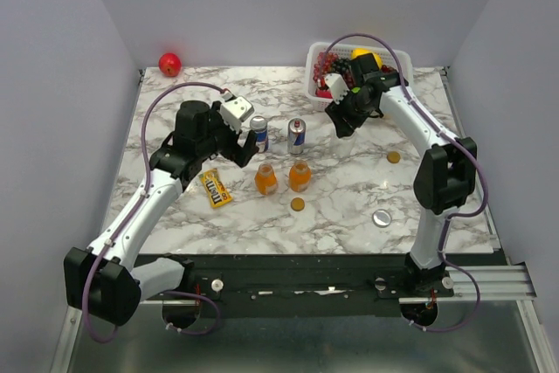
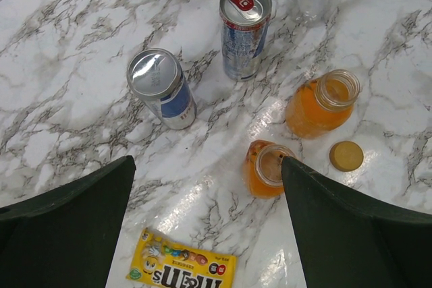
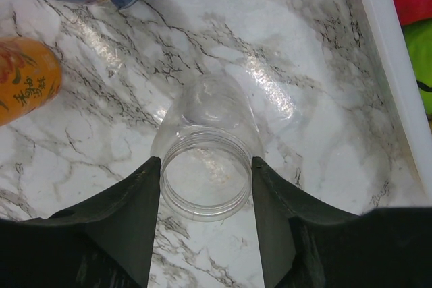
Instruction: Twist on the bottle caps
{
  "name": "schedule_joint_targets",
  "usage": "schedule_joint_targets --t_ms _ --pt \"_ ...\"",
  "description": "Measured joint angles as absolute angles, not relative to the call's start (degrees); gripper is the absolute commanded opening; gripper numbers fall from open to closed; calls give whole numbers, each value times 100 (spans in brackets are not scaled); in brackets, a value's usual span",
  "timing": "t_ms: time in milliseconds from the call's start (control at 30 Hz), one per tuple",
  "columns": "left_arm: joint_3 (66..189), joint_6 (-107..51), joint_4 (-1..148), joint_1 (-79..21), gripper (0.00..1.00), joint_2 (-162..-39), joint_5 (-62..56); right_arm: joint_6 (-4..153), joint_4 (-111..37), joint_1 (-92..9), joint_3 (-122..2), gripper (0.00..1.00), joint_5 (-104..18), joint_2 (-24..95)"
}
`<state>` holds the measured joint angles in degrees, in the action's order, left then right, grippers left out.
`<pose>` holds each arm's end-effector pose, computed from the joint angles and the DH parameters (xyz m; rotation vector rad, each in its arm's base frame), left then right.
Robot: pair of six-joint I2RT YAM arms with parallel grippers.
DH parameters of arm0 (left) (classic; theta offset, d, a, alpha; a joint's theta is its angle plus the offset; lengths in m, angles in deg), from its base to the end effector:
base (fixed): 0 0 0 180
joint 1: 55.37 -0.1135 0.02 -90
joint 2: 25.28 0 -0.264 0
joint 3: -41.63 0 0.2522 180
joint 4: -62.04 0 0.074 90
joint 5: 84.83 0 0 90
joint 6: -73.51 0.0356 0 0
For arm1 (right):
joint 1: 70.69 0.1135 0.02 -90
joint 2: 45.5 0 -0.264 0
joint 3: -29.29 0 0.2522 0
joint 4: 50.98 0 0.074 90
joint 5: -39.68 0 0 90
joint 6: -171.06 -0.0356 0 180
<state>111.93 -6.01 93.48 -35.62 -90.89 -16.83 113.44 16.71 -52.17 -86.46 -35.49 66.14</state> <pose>0.2382 -0.0997 0.3264 0.7607 1.8885 -0.4923 0.3926 0.1411 0.2799 -1.2082 2.3509 0.2665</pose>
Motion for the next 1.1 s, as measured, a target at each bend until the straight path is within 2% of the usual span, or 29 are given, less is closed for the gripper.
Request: schedule_joint_targets --t_ms 267,433,700,1100 --pt "11273 -549 9114 -3208 99 -9336 -1921 11416 2200 -5217 -8583 28 -3564 6330" --pt "11315 -409 8777 -2765 99 -9519 -2028 11458 2886 -5217 -8946 27 -3380 6030" --pt "11308 -459 7387 -1755 99 -10225 -2107 11392 3608 -5217 -9698 27 -2548 5136" --pt "11717 -778 6152 -1296 99 -11416 -2253 11239 3822 -5217 -10056 25 -1735 4730"
